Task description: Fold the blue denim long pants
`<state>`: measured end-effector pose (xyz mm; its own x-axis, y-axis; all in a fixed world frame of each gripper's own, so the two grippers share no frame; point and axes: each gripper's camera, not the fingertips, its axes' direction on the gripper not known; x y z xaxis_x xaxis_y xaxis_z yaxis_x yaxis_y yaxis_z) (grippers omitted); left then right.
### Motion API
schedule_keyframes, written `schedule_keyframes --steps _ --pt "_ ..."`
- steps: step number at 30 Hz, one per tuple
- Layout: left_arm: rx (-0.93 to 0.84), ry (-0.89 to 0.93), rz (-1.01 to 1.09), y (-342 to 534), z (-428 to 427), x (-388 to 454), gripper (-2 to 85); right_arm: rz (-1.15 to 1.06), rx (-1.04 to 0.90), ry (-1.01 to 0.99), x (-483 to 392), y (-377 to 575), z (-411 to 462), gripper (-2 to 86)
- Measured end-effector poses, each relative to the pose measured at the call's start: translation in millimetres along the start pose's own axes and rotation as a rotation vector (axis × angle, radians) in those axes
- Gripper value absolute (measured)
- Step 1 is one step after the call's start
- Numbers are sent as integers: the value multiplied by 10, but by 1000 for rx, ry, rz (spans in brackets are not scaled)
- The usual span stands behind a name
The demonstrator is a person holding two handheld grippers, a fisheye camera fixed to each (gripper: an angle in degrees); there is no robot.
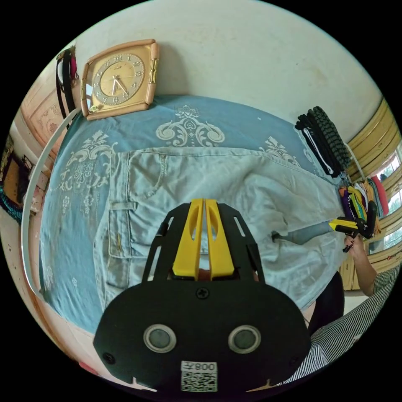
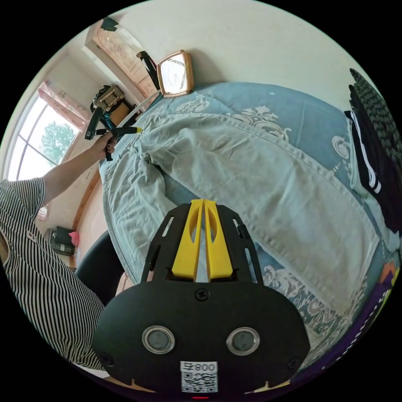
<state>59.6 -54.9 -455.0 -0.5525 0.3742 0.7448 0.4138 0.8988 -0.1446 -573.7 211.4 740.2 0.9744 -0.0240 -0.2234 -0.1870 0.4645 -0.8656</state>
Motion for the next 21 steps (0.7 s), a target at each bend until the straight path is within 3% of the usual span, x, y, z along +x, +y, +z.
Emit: schedule_keyframes --steps 13,21 --pt "-146 -349 160 -1226 205 -38 66 -144 -26 -34 142 -1040 673 23" --pt "-238 -420 239 -1502 474 95 70 -143 -34 -17 237 -1366 696 30"
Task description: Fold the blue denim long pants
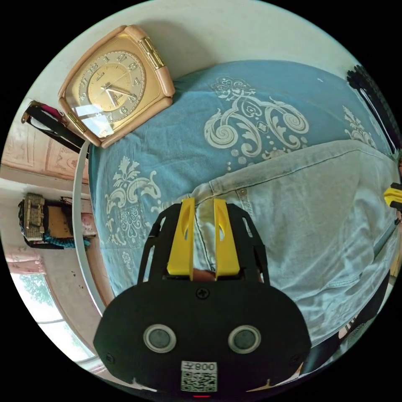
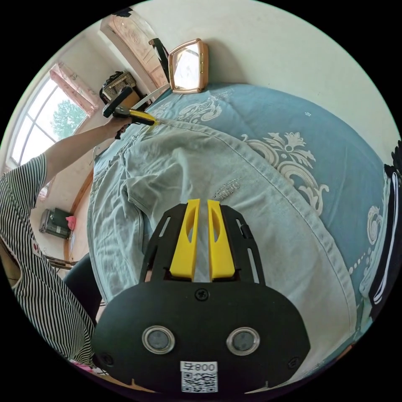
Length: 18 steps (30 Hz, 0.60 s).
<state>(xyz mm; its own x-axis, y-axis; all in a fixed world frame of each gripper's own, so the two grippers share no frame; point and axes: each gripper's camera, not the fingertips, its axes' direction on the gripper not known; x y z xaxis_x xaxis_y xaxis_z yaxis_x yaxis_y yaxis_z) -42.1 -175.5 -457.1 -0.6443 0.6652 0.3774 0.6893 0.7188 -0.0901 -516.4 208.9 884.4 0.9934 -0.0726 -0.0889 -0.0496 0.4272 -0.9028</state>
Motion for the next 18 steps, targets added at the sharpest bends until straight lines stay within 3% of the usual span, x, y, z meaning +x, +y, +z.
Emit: schedule_keyframes --steps 18 --pt "-50 -94 177 -412 -102 111 86 -170 -39 225 -221 -1466 -237 84"
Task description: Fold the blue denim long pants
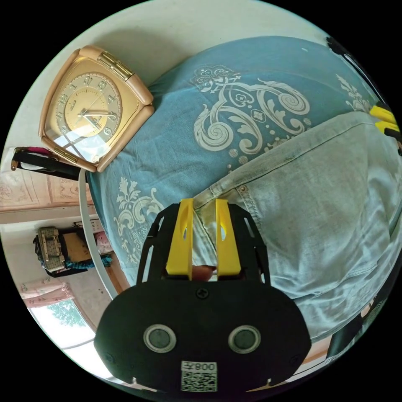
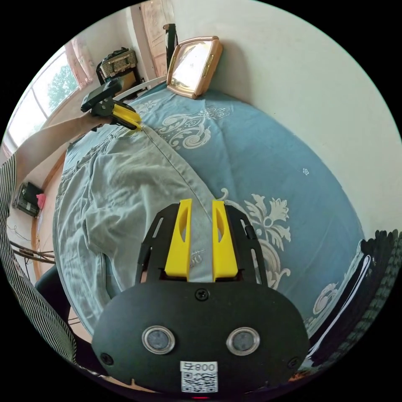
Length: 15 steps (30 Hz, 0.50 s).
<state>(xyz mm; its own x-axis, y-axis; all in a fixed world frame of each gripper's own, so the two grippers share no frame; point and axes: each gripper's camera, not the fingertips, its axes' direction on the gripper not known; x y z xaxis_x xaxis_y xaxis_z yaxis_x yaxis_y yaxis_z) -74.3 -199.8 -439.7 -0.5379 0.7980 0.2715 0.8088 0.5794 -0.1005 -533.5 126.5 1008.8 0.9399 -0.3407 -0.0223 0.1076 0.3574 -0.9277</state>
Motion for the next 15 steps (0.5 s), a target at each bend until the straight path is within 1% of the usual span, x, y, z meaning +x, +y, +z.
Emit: schedule_keyframes --steps 3,6,7,11,15 --pt "-18 10 42 10 6 -26 88 -39 -41 37 -35 -222 4 92" --pt "-53 64 72 -9 83 -51 80 -71 -112 49 -66 -398 73 98" --pt "-61 98 94 -9 109 -57 71 -74 -162 41 -70 -456 126 99" --pt "-71 184 103 79 169 -126 43 -65 -170 35 -88 -551 -33 87" --pt "-52 138 53 287 172 -89 27 -37 -167 28 -121 -597 -214 44"
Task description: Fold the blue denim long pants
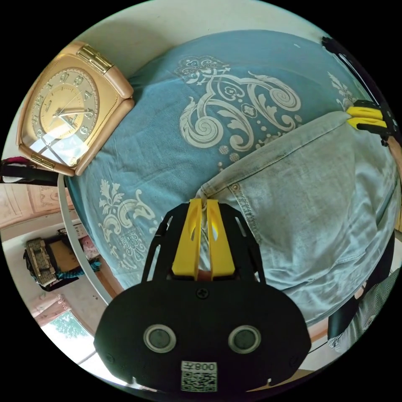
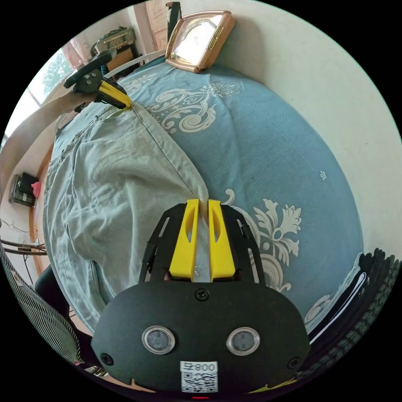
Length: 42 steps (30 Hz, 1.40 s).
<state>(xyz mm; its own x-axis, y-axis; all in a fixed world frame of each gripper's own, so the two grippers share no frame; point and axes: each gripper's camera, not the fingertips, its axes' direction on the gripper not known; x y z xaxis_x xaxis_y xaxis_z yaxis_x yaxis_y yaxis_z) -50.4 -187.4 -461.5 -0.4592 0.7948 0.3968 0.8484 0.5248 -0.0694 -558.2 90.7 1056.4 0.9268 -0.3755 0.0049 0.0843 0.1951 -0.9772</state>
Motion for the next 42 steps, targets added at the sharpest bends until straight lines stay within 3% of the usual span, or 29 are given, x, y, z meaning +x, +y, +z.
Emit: schedule_keyframes --steps 6,13,23,31,42 --pt "121 -45 -59 588 -232 21 17 -41 4 78 -258 31 -528 21" --pt "259 -100 -102 1579 -628 125 11 -2 161 12 -612 431 -1585 17" --pt "299 -50 -172 3204 -765 368 11 -97 202 -51 -1754 997 -2650 16" --pt "246 58 -292 4488 -293 736 10 -179 62 -123 -2668 1273 -2736 15" --pt "155 142 -371 5384 352 1100 7 -242 -83 -184 -3518 1417 -2700 16"
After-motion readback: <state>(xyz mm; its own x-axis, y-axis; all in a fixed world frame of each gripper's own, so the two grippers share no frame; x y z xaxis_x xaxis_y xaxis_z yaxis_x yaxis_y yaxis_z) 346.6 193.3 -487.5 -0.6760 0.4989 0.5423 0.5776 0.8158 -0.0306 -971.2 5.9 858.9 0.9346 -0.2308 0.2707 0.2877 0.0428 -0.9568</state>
